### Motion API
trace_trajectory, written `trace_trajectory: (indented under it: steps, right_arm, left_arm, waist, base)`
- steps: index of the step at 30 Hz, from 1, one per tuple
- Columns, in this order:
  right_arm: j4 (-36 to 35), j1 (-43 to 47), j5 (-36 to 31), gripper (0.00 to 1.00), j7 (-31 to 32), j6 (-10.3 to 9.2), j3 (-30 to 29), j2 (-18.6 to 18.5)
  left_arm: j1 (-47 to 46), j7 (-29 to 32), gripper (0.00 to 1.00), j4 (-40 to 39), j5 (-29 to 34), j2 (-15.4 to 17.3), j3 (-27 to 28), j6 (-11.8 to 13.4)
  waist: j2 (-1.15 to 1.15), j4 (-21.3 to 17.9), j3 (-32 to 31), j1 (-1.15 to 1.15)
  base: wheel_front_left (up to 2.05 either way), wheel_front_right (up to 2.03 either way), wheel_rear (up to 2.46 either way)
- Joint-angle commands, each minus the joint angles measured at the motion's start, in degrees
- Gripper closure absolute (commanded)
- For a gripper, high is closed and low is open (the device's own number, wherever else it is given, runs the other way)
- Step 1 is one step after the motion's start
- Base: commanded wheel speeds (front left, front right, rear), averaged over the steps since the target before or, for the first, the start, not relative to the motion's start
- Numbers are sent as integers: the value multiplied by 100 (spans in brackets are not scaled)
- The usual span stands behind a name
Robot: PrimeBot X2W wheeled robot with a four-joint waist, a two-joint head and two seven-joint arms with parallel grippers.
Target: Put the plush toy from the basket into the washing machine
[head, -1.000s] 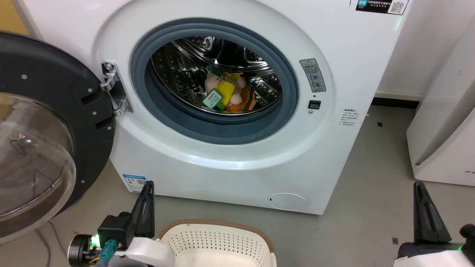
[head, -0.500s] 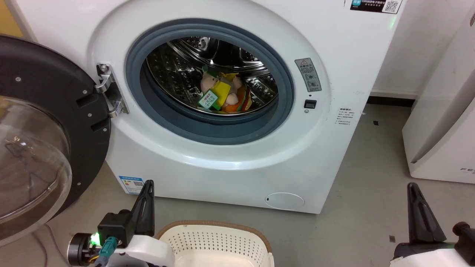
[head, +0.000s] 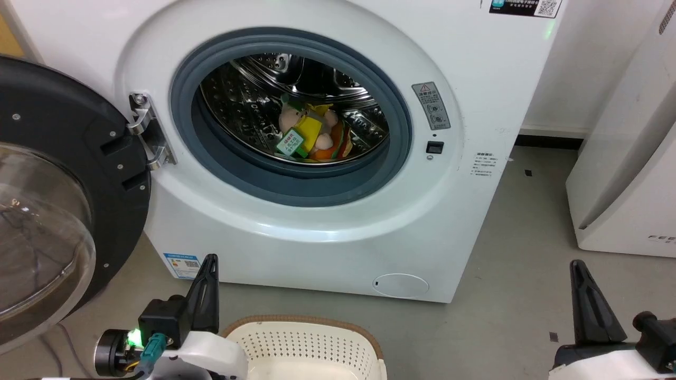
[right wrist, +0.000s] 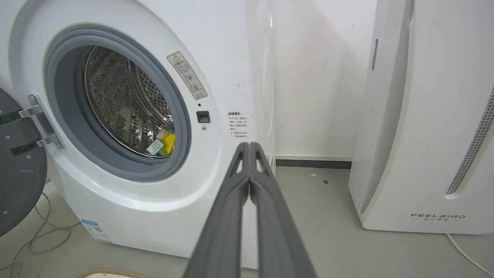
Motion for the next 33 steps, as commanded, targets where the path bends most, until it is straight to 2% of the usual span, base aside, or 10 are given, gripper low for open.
trace_trajectory:
  steps: [1,33]
  right_arm:
    - [10,-84,-48,100,24,0,17,-1]
    - [35,-206,-332,100,401,-2,198,-1]
  left_arm:
    - [58,25,100,-58,37,0,13,20]
    - [116,400,100,-326,118,-1,46,62]
  waist:
    - [0,-8,0,0]
    - [0,-208,-1,0]
  base:
    - [0,0,0]
    - [0,0,0]
